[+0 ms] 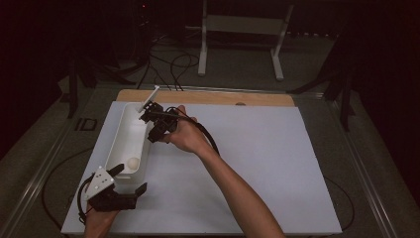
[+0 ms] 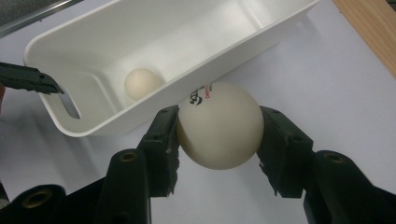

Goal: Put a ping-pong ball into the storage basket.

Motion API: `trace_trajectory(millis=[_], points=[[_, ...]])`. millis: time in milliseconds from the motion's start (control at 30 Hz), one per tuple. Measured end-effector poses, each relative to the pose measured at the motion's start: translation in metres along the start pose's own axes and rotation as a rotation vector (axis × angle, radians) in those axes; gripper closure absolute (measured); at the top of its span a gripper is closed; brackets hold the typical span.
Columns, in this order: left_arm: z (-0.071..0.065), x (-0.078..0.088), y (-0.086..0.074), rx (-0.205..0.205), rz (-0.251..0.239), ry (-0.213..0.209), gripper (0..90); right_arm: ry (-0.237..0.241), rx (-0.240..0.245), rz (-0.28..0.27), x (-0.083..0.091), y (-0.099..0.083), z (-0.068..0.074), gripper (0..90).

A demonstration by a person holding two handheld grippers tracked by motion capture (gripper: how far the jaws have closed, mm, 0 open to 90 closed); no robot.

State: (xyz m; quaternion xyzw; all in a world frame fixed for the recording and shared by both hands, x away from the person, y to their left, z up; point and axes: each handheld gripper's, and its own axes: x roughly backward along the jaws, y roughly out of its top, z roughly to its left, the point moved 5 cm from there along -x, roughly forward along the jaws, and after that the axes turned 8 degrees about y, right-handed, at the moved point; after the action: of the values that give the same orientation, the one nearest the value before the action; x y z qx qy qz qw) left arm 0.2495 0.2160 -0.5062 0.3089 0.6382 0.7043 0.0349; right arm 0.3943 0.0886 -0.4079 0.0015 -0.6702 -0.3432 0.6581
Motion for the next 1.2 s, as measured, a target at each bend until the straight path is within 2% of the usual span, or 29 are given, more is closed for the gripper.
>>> trace_trajectory(millis=[500, 1200], points=[[0.0, 0.0, 0.0, 0.0, 0.0, 0.0, 0.0, 0.0, -0.001, -0.007, -0.002, 0.007, 0.0, 50.6], [0.0, 0.0, 0.0, 0.001, 0.0, -0.001, 0.0, 0.01, 0.011, -0.021, -0.003, 0.018, 0.009, 50.6]])
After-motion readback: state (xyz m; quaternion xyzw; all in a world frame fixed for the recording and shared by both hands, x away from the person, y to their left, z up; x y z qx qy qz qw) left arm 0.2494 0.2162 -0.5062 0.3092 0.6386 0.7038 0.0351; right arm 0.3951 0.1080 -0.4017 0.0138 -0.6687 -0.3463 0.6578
